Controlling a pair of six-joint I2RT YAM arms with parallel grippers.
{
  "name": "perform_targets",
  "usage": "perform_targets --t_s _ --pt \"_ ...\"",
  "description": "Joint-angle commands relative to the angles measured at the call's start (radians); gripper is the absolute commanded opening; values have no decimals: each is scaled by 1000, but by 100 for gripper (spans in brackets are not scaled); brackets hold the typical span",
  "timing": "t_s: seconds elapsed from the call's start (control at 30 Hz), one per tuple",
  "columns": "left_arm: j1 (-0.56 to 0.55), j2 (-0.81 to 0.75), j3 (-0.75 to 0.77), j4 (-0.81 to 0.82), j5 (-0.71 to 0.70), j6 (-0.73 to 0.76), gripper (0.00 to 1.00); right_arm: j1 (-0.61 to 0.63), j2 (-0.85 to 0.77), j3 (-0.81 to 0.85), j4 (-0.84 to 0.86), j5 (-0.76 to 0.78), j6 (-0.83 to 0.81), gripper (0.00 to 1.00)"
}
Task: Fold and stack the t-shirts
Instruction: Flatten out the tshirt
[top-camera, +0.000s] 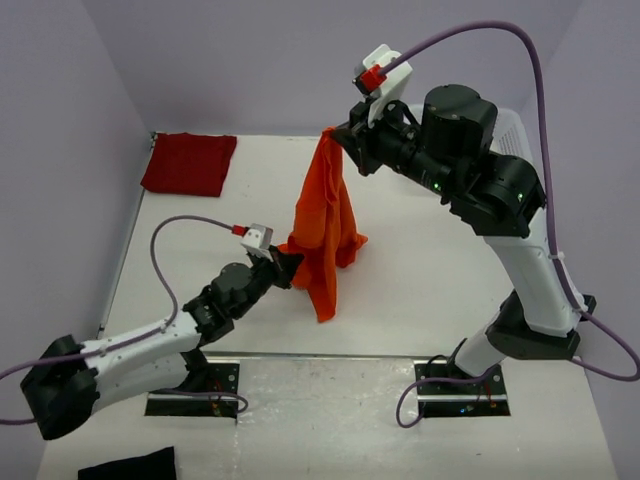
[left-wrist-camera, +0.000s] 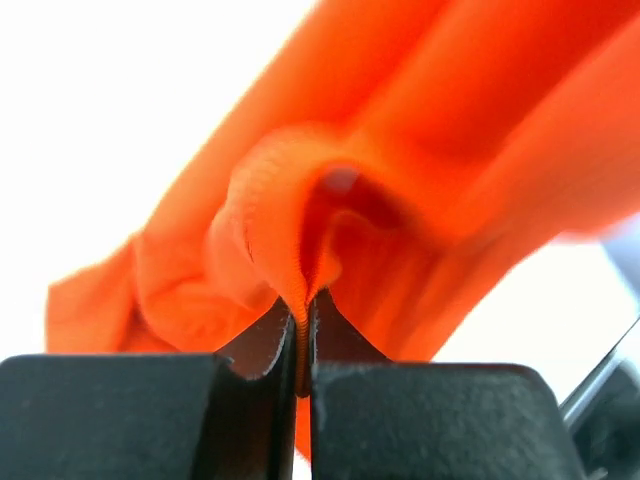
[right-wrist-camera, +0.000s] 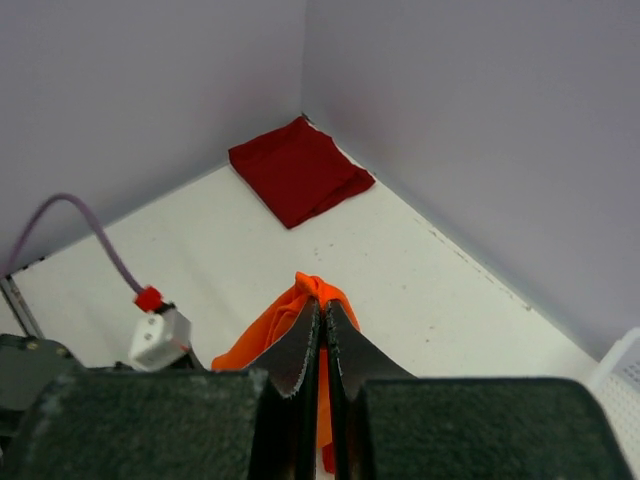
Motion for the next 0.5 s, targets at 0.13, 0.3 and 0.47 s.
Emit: perform_targets --t_s 0.13,0.3,0.47 --pt "-5 -434 357 -698 -307 16 0 -3 -73 -56 24 76 -2 0" --pt "-5 -485 688 -928 -454 57 0 8 -124 -119 14 15 18 0" --pt "-5 -470 843 -933 -528 167 0 46 -129 -99 -41 -39 -10 0"
